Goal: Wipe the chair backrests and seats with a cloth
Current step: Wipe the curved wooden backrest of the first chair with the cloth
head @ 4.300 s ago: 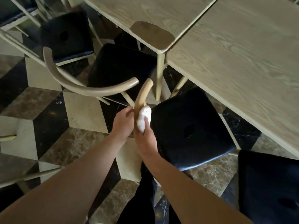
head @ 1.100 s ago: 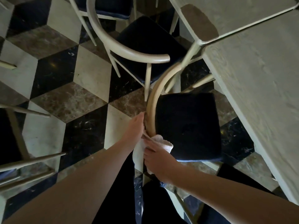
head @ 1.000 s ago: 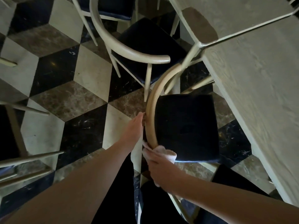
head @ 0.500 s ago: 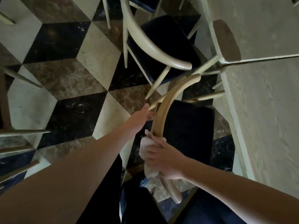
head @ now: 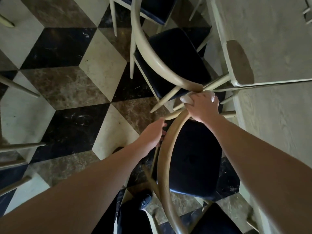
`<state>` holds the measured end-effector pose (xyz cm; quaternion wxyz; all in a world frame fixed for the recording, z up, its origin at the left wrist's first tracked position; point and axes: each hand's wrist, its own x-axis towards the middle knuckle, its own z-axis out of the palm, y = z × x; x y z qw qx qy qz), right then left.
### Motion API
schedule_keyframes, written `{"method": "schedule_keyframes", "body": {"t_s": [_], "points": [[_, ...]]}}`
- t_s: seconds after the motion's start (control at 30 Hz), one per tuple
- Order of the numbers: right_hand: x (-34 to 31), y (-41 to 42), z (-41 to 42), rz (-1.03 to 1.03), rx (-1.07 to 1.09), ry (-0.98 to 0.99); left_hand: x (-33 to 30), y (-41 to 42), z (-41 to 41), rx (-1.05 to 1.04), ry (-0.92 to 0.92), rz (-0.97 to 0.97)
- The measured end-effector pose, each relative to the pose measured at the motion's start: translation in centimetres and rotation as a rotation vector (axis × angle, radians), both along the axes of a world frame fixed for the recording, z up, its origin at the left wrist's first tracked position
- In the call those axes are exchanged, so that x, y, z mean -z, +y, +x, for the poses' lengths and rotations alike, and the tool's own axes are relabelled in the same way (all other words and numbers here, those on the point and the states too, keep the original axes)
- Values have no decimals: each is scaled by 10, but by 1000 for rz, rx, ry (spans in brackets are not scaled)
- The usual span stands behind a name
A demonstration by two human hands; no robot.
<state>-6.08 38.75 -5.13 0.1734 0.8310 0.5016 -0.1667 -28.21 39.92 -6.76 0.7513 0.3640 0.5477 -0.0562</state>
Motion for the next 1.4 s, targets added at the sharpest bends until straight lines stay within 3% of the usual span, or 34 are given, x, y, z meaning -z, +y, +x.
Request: {"method": "schedule_keyframes", "body": {"t_s": [0.13, 0.27, 0.4, 0.43, 0.63, 0.7, 0.8, 0.93, 1.07, 1.13, 1.23, 1.3, 1.4], "points": [[4, -1, -20, 48, -8, -72, 0, -7, -12, -27, -59, -16], [-3, -28, -69, 87, -192, 45, -5, -14, -23, -95, -2, 49], [-16, -84, -135, 151, -594, 88, 2, -27, -39, 16, 281, 620], [-16, -105, -151, 149, -684, 99, -1, -37, -42, 8, 299, 677], [0, -267, -197, -76, -962, 209, -12, -96, -47, 62, 100, 663], [4, -319, -191, -47, -973, 272, -13, -110, -50, 30, 75, 647], [7, -377, -187, 165, -838, 396, -17, -122, -53, 65, 73, 654], [12, -409, -208, 471, -397, 532, -27, -127, -48, 109, 82, 638], [7, -406, -242, 461, 416, 755, -35, -130, -38, 130, 116, 674], [5, -391, -264, 493, 762, 697, -36, -131, -31, 165, 121, 690], [2, -355, -283, 437, 910, 520, -33, -125, -18, 195, 163, 670], [0, -330, -283, 295, 871, 456, -34, -117, -9, 194, 181, 682], [-6, -274, -277, 304, 850, 541, -31, -91, 11, 271, 136, 774]]}}
